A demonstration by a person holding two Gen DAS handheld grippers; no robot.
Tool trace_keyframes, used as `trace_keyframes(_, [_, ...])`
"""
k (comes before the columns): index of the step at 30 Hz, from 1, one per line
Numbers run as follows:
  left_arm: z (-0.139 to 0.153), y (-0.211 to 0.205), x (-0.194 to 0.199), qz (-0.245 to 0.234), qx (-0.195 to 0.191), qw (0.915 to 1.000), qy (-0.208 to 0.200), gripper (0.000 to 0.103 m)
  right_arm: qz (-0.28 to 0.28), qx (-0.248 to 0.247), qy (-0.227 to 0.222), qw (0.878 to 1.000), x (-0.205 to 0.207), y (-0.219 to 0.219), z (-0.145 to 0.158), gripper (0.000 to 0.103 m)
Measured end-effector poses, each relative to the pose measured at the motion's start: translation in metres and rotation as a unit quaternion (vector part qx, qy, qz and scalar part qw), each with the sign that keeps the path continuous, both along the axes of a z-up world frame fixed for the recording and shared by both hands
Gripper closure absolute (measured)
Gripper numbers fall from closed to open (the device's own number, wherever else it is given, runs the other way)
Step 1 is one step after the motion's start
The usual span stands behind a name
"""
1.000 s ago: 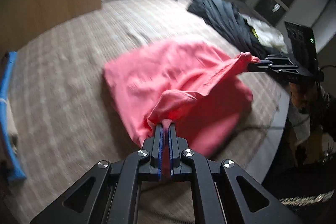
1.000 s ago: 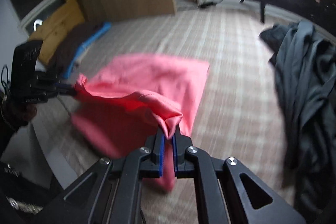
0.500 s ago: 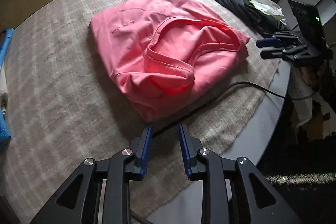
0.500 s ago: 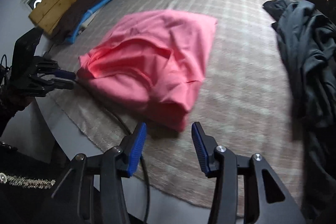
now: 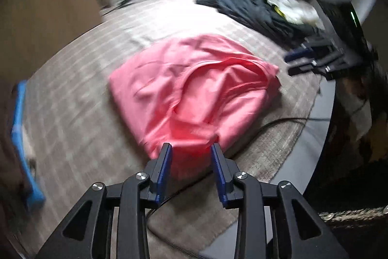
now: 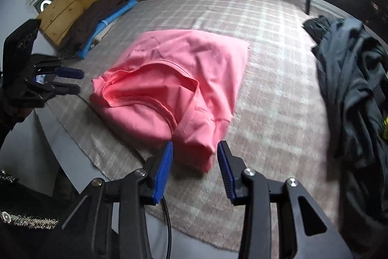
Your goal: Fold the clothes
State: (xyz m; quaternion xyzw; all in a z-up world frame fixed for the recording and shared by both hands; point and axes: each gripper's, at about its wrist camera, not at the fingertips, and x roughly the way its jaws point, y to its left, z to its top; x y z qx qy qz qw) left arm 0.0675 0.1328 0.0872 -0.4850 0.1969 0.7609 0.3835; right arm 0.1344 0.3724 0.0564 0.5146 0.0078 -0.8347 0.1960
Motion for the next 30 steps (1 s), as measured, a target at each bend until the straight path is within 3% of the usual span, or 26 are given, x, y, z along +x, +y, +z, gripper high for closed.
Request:
trace_keyframes(3, [-0.012, 0.014, -0.001, -0.037, -0.017, 0.9992, 0.002, 0.072, 0.048, 0.035, 0.013, 0.998, -0.001, -0.017, -0.002, 0.065])
trace_keyframes(7, [-0.017, 0.011, -0.014, -0.037, -0.011, 0.9989, -0.024, 0.074, 0.107, 0.105, 0.019, 0.988, -0.004, -0.038, -0.020, 0.065])
trace_keyframes(9, [-0.019, 0.010, -0.020, -0.037, -0.009, 0.9986, -0.037, 0.095, 0.121, 0.128, 0.019, 0.984, -0.006, -0.040, -0.028, 0.065])
trace_keyframes(10, [-0.020, 0.009, -0.023, -0.037, -0.007, 0.9983, -0.043, 0.096, 0.122, 0.128, 0.015, 0.984, -0.008, -0.039, -0.028, 0.068])
trace_keyframes(11, [-0.022, 0.008, -0.026, -0.037, -0.006, 0.9980, -0.050, 0.096, 0.122, 0.123, 0.011, 0.985, -0.010, -0.037, -0.027, 0.082])
trace_keyframes(13, [-0.021, 0.005, -0.031, -0.037, -0.004, 0.9977, -0.056, 0.097, 0.116, 0.109, 0.007, 0.987, -0.016, -0.030, -0.020, 0.096])
trace_keyframes(19, [-0.010, -0.004, -0.024, -0.068, 0.000, 0.9949, -0.074, 0.094, 0.133, 0.039, -0.015, 0.990, -0.023, -0.007, 0.011, 0.097])
trace_keyframes(22, [-0.025, -0.003, -0.014, -0.078, -0.033, 0.9927, -0.086, 0.092, 0.168, 0.071, -0.064, 0.981, -0.019, -0.011, -0.005, 0.092])
trace_keyframes(24, [-0.021, -0.011, -0.013, -0.067, -0.029, 0.9931, -0.092, 0.091, 0.167, 0.101, -0.077, 0.978, -0.018, -0.012, -0.008, 0.089])
trace_keyframes(27, [-0.006, -0.028, -0.016, -0.040, -0.007, 0.9949, -0.093, 0.087, 0.149, 0.053, -0.052, 0.986, -0.018, -0.002, 0.021, 0.088])
trace_keyframes(30, [0.005, -0.043, -0.029, -0.011, 0.017, 0.9973, -0.070, 0.075, 0.109, -0.017, -0.013, 0.994, -0.022, -0.002, 0.052, 0.088])
